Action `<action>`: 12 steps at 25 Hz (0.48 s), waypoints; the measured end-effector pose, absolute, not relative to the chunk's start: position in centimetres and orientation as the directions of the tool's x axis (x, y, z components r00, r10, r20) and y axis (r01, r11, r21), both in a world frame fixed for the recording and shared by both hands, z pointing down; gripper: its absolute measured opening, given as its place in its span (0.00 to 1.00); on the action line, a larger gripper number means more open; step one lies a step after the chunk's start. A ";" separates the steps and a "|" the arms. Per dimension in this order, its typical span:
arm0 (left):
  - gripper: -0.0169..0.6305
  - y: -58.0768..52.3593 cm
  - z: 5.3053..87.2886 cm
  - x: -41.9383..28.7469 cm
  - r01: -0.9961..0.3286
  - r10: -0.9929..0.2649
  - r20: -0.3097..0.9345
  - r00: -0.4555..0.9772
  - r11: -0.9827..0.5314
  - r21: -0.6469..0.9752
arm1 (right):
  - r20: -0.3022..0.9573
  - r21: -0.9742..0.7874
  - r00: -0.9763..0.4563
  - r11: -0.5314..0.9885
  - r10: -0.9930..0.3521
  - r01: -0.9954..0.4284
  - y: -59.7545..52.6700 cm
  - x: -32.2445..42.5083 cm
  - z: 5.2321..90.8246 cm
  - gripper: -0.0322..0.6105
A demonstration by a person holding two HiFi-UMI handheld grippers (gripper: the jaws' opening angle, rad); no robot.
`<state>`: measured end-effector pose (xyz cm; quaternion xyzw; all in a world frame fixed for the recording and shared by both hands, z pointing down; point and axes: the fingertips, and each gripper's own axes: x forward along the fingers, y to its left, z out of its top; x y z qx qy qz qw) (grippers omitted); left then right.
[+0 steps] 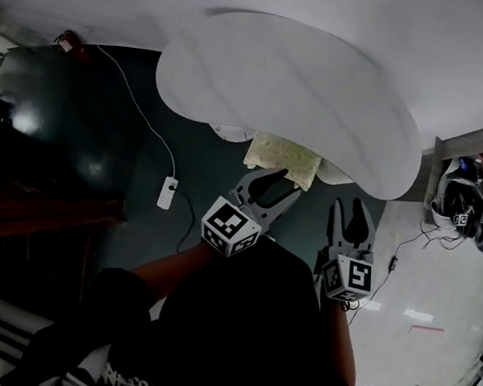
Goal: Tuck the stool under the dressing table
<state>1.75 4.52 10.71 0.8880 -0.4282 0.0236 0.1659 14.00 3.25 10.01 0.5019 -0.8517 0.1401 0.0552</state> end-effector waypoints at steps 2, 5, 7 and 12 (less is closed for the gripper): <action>0.17 5.1 8.8 2.3 -0.772 -0.766 0.141 0.627 -0.587 0.246 | 0.219 -0.210 -0.518 0.478 -0.827 -0.853 3.6 13.6 8.4 0.35; 0.08 6.4 6.6 3.4 -0.777 -0.778 0.109 0.619 -0.586 0.230 | 0.193 -0.215 -0.528 0.489 -0.827 -0.845 4.6 13.7 6.3 0.28; 0.06 7.3 6.1 3.8 -0.793 -0.790 0.127 0.600 -0.565 0.229 | 0.178 -0.231 -0.501 0.459 -0.847 -0.858 5.3 14.5 5.9 0.17; 0.05 10.4 6.2 4.0 -0.844 -0.845 0.114 0.522 -0.492 0.214 | 0.176 -0.258 -0.533 0.484 -0.827 -0.836 7.7 15.1 6.5 0.12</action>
